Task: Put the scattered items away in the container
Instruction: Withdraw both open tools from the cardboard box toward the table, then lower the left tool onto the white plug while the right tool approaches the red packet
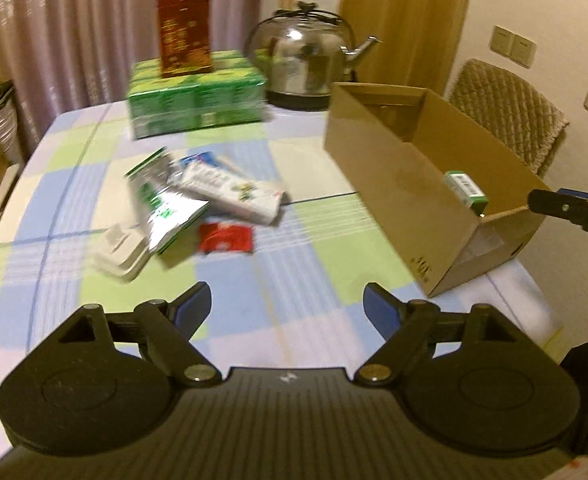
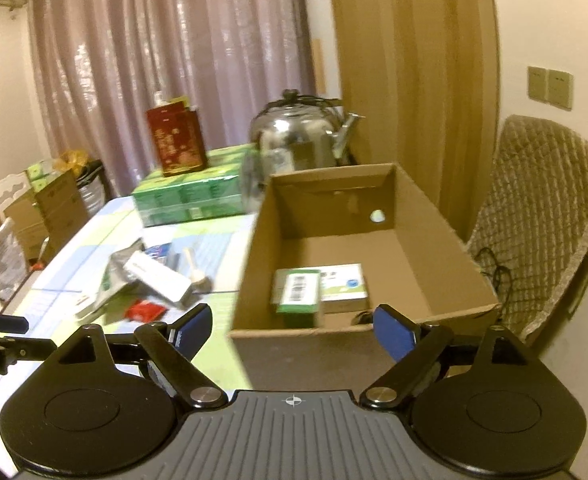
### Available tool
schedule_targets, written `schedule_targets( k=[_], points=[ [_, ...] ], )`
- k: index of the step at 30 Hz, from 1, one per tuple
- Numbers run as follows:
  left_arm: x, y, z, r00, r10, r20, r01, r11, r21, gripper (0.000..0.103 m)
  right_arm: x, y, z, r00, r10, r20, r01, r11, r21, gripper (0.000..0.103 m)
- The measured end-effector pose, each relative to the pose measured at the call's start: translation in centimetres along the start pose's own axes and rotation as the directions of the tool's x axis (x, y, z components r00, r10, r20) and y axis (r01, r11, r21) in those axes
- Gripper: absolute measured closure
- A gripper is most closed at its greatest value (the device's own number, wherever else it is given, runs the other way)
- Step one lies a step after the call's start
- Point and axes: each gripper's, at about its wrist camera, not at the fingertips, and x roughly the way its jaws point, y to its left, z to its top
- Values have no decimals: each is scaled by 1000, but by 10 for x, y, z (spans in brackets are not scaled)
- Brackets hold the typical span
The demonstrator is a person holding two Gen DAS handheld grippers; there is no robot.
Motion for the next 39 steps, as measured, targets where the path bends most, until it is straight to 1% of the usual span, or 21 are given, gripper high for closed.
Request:
schedule_targets(
  k=[6, 11, 14, 21, 25, 30, 33, 39],
  points=[
    [-25, 30, -23, 998, 61, 9, -60, 997, -52, 20, -5, 37, -7, 998, 66, -17, -67, 996, -54, 12],
    [-41, 48, -36, 996, 93, 16, -91, 992, -89, 19, -4, 66, -10, 992, 118, -37, -121, 988, -99, 10],
    [-49, 56, -41, 994, 108, 19, -106, 990, -96, 16, -1, 80, -13, 989, 143, -50, -148, 981, -123, 9],
    [-58, 73, -48, 990, 138, 15, -136, 986, -95, 14, 11, 106, -18, 980, 179, -90, -192, 968, -163, 7],
    [-58, 84, -49, 988, 153, 18, -150, 984, -99, 12, 20, 117, -20, 975, 194, -110, -211, 961, -177, 7],
    [-51, 97, -43, 987, 162, 18, -160, 984, -71, 12, 34, 126, -21, 970, 206, -133, -227, 958, -176, 7],
    [-43, 103, -41, 985, 171, 13, -170, 984, -50, 12, 45, 130, -21, 966, 209, -150, -232, 959, -164, 7],
    [-22, 117, -37, 986, 166, 2, -166, 986, -9, 11, 75, 145, -21, 957, 220, -191, -250, 957, -148, 7]
  ],
)
